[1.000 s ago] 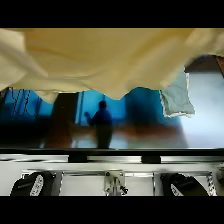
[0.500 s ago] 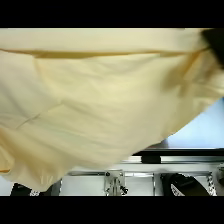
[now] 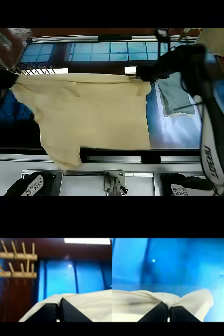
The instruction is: Fold the shirts.
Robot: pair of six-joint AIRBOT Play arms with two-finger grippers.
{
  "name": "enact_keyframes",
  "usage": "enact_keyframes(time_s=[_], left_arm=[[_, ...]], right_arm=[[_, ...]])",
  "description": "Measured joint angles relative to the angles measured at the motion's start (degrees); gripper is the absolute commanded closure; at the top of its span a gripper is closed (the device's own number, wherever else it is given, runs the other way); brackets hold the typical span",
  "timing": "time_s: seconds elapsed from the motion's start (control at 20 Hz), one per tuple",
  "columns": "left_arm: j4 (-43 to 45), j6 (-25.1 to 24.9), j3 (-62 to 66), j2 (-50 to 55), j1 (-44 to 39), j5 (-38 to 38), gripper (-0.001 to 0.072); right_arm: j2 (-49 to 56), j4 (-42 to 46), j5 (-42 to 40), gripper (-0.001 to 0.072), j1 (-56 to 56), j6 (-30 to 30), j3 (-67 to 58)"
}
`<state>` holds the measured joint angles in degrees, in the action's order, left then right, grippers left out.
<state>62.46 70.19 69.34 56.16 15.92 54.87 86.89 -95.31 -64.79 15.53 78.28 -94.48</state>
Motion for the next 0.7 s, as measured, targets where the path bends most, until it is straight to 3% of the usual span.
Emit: enact_keyframes(time_s=[0.3, 0.35, 0.4, 0.45, 0.5, 0.7], left_arm=[[-7.17, -0.24, -0.90, 15.89, -0.87, -1.86, 0.0669], [-7.89, -0.26, -0.98, 17.38, -1.36, -1.49, 0.0611], [-8.31, -0.26, -1.01, 18.40, -1.75, -0.46, 0.0332], [-8.70, -0.26, -0.76, 19.12, -1.95, 0.98, 0.0083], [-8.74, -0.13, -0.26, 19.63, -1.90, 3.10, 0.0046], [-3.54, 1.86, 3.10, 20.44, 1.99, 17.35, 0.0067]], right_arm=[[9.25, -2.97, 13.35, 0.0608, -1.27, -6.12, 0.52], [9.79, -3.26, 13.73, 0.0481, -1.33, -6.32, 0.61], [10.08, -3.39, 14.03, 0.0111, -1.36, -6.60, 0.61], [9.97, -3.63, 13.90, 0.0025, -1.49, -6.58, 0.59], [9.57, -3.82, 13.09, 0.0025, -1.64, -6.29, 0.59], [5.77, -2.08, 0.74, 0.0026, -3.63, -0.31, 0.90]])
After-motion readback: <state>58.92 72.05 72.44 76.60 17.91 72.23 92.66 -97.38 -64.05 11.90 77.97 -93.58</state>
